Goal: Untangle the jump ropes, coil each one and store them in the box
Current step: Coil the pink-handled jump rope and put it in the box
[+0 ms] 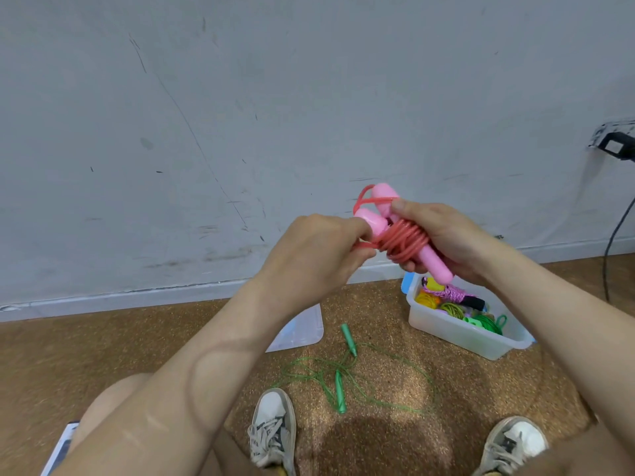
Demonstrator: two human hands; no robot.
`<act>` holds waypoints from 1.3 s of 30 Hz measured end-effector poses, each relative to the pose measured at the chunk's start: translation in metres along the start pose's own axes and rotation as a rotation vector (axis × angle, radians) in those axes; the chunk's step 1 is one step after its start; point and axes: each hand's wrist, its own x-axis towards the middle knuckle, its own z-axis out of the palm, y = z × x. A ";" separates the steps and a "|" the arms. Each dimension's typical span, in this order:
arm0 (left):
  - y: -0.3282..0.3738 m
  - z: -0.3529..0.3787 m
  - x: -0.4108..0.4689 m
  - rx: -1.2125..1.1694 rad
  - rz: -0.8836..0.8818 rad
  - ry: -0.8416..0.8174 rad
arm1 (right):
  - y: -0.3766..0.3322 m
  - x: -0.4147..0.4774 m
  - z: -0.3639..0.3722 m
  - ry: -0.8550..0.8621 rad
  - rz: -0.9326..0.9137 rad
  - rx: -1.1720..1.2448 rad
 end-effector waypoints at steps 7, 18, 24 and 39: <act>0.002 0.005 0.009 0.199 -0.201 -0.444 | 0.016 0.007 0.024 0.095 -0.203 -0.276; -0.012 0.008 0.011 0.318 -0.366 -0.188 | 0.018 0.013 0.026 0.239 -0.266 -0.232; -0.015 0.001 0.013 -0.462 -0.647 -0.029 | 0.017 0.017 0.023 0.219 -0.273 -0.216; 0.003 0.015 0.011 -0.982 -0.535 -0.307 | 0.024 0.017 0.011 0.252 -0.057 -0.259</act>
